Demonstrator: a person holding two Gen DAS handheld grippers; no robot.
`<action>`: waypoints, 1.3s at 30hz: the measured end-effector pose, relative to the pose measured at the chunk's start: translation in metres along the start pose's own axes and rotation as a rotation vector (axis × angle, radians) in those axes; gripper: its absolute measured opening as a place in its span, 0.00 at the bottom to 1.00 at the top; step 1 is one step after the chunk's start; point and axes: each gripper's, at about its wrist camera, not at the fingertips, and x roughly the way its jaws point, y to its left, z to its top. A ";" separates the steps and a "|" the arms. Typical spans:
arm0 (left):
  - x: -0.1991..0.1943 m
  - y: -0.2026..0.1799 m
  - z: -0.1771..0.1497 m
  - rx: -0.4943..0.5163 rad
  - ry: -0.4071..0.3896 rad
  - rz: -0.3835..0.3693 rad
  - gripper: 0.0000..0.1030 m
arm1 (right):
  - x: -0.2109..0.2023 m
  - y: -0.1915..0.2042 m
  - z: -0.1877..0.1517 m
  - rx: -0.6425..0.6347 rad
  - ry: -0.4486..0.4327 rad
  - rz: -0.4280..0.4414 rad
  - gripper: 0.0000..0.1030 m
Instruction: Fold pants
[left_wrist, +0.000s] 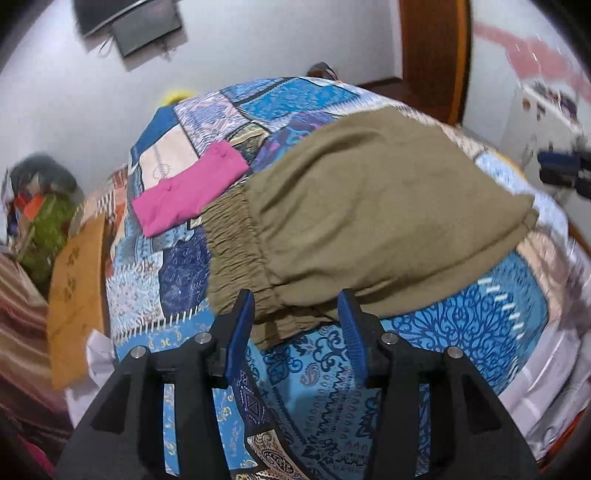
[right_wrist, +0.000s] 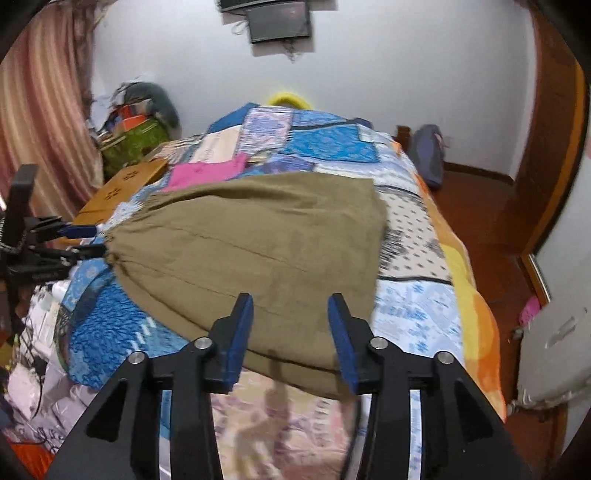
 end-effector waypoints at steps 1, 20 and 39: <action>0.002 -0.006 0.000 0.022 0.005 -0.001 0.47 | 0.003 0.006 0.000 -0.010 0.004 0.014 0.42; 0.008 -0.025 0.039 0.061 -0.038 -0.114 0.51 | 0.063 0.063 0.002 -0.129 0.078 0.133 0.53; 0.017 -0.046 0.036 0.090 -0.058 -0.109 0.29 | 0.049 0.058 0.013 -0.095 -0.007 0.141 0.09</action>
